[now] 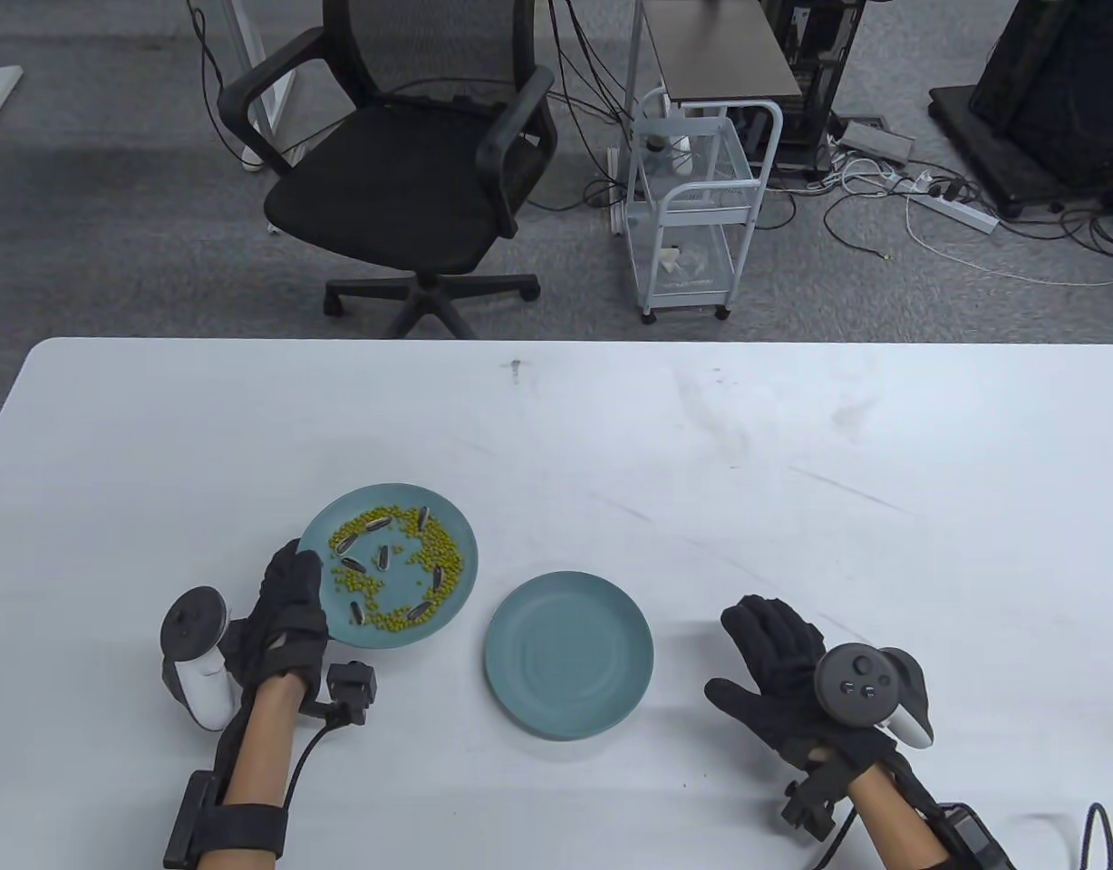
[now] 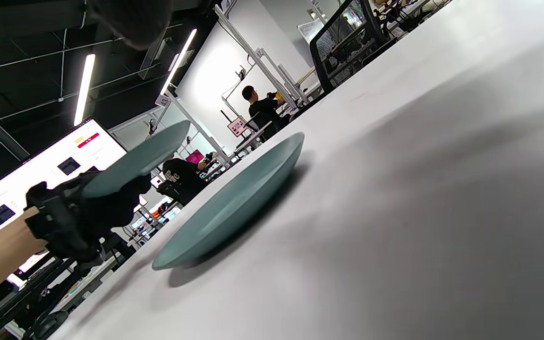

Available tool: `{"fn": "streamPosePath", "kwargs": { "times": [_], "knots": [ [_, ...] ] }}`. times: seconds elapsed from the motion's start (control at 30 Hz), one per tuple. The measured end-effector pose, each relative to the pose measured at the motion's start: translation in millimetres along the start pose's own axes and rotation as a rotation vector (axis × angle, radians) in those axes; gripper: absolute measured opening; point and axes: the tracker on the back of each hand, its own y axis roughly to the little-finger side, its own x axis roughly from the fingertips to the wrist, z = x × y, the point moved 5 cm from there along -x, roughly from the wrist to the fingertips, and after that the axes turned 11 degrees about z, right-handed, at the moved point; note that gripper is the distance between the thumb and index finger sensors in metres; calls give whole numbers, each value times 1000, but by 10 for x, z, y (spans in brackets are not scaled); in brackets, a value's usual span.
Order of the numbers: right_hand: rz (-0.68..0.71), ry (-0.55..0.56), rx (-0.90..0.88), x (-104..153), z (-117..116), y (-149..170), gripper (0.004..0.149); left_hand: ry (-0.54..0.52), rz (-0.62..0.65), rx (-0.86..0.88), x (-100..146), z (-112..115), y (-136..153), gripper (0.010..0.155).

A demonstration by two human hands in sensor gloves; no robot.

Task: Pick sunflower seeds with hand pinch into plate

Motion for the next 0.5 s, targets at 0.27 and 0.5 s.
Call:
{"fn": "streamPosePath", "kwargs": {
  "times": [0.27,0.5],
  "knots": [
    [-17,-12,1,4,-16,21,84,151,-6,35,258,433,129,48],
    [-6,-22,14,-68,38,-76,78,206,22,-9,248,556,109,48]
  ]
}}
